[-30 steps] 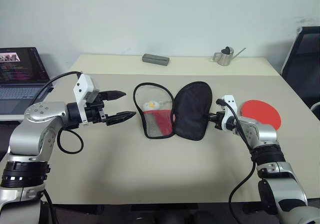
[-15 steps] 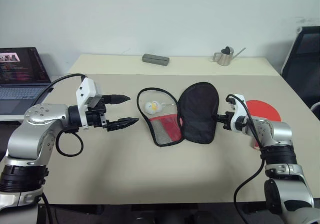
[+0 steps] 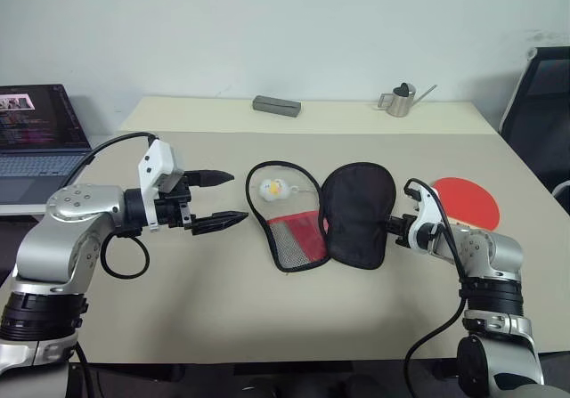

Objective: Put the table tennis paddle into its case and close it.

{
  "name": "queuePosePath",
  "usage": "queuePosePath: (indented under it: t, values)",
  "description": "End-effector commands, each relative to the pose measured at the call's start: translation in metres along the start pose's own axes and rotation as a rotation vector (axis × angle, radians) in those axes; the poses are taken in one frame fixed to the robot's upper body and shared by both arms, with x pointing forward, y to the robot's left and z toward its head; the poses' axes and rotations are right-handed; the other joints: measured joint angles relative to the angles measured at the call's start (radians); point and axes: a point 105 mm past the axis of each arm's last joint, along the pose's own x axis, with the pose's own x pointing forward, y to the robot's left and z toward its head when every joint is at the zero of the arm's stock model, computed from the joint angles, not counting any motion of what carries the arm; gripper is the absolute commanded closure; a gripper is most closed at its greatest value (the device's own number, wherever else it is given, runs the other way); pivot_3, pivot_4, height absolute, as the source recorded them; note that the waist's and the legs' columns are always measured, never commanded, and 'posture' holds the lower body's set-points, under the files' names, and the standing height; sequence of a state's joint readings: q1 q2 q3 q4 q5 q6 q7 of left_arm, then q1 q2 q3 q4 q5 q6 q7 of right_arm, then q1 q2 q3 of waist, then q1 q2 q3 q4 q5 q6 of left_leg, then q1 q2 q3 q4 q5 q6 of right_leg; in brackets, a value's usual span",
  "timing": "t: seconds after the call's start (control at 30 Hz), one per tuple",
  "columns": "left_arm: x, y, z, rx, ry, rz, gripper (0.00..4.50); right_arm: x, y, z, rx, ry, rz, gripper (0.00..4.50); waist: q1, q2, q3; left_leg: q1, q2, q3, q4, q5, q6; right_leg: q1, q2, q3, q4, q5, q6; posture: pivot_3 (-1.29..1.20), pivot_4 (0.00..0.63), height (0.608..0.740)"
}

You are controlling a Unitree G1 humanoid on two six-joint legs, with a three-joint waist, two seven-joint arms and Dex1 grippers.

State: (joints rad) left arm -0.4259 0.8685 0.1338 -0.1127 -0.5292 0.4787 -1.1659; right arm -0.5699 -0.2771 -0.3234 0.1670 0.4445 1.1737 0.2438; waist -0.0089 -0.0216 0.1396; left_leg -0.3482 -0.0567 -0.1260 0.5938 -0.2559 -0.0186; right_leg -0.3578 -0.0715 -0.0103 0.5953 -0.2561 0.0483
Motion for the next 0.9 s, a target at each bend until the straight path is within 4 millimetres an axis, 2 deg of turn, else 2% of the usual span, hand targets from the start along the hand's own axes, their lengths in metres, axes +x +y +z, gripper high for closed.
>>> queuePosePath:
  t: [0.03,0.13,0.17,0.27,0.4,0.53,0.7,0.73,0.83,0.9]
  values:
    - [0.0,0.001,0.012,0.048,-0.022,0.004,0.0,-0.003,0.004,0.013,0.02,-0.044,0.005,4.48,0.0,0.0,0.0,0.0,0.0,0.0,0.0,0.0,0.0,0.0,0.0,0.0,0.0,0.0,0.0,0.0,0.15,0.74]
    - [-0.001,0.001,0.013,0.049,-0.022,0.007,0.0,-0.002,0.0,0.013,0.074,-0.061,-0.029,4.48,0.0,0.0,0.0,0.0,0.0,0.0,0.0,0.0,0.0,0.0,0.0,0.0,0.0,0.0,0.0,0.0,0.15,0.74]
    - [-0.001,0.001,0.013,0.049,-0.022,0.007,0.0,-0.002,-0.003,0.013,0.095,-0.069,-0.05,4.29,0.0,0.0,0.0,0.0,0.0,0.0,0.0,0.0,0.0,0.0,0.0,0.0,0.0,0.0,0.0,0.0,0.15,0.74]
    - [-0.001,0.001,0.012,0.05,-0.021,0.009,0.0,-0.004,-0.009,0.014,0.128,-0.095,-0.099,3.63,-0.001,0.0,0.0,0.0,0.0,0.0,0.0,0.0,0.0,0.0,0.0,0.0,0.0,0.0,0.0,0.0,0.15,0.74]
    - [-0.001,0.002,0.013,0.051,-0.021,0.01,0.0,-0.01,-0.013,0.024,0.159,-0.203,-0.114,2.28,0.004,0.0,-0.001,0.0,0.0,0.0,0.0,0.0,0.0,0.0,0.0,0.0,0.0,-0.001,0.002,0.0,0.15,0.74]
    - [-0.001,0.002,0.012,0.052,-0.022,0.011,0.0,-0.016,-0.008,0.025,0.127,-0.262,-0.091,2.28,0.006,0.0,-0.001,0.0,-0.001,0.0,0.0,0.0,0.0,0.0,0.0,0.0,0.0,-0.001,0.002,0.0,0.15,0.74]
    - [-0.001,0.001,0.013,0.054,-0.022,0.009,0.0,-0.023,0.0,0.017,-0.077,-0.284,-0.045,2.28,-0.002,0.0,0.0,0.0,0.0,0.0,-0.001,0.0,0.0,0.0,0.0,0.0,0.0,-0.002,0.003,0.0,0.15,0.74]
    - [-0.002,0.002,0.013,0.054,-0.021,0.009,0.0,-0.026,0.0,0.022,-0.115,-0.318,-0.038,2.28,-0.004,0.0,0.0,0.001,0.0,0.0,-0.001,0.0,0.0,0.0,0.0,0.0,0.0,-0.003,0.004,0.0,0.15,0.74]
    - [-0.003,0.002,0.013,0.055,-0.019,0.01,0.0,-0.034,0.005,0.033,-0.229,-0.394,-0.006,1.7,-0.01,0.001,0.0,0.001,0.0,0.0,-0.001,0.0,0.0,0.0,0.0,0.0,0.0,-0.003,0.004,0.0,0.15,0.74]
    - [-0.003,0.002,0.013,0.056,-0.019,0.011,0.0,-0.036,0.014,0.038,-0.304,-0.422,0.042,1.04,-0.015,0.001,0.0,0.001,0.0,0.0,-0.001,0.0,0.0,0.0,0.0,0.0,0.0,-0.003,0.005,0.0,0.15,0.74]
